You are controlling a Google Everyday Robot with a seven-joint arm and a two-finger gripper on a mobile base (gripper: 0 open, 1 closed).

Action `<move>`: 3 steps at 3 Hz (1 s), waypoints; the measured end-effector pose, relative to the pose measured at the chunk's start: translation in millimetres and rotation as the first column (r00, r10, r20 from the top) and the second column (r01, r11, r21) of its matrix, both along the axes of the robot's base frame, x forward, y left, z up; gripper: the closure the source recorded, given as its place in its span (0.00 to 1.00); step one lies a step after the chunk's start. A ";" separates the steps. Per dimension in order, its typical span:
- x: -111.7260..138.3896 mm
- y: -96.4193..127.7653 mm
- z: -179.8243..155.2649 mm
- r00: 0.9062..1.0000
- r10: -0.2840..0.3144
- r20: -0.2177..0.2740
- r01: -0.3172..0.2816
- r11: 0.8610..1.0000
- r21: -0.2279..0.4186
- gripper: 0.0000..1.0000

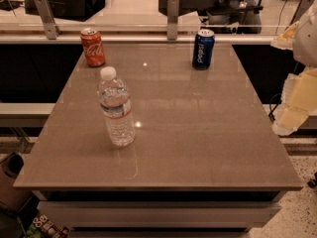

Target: Move water bottle near coke can

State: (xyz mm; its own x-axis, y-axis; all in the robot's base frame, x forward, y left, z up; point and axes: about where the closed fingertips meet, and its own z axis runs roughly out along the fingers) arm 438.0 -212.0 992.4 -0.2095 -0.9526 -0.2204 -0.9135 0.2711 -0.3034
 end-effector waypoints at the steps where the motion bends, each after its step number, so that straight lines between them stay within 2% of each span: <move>1: 0.0 0.0 0.1 1.000 0.000 0.000 0.000 1.000 0.000 0.00; 2: 2.5 2.9 3.1 1.000 -0.011 0.012 0.011 0.999 0.049 0.00; 3: 9.7 21.1 0.5 0.999 -0.011 0.033 0.006 0.988 0.154 0.00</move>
Offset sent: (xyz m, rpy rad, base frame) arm 0.0071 0.0054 0.0029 0.1207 -0.0118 -0.0278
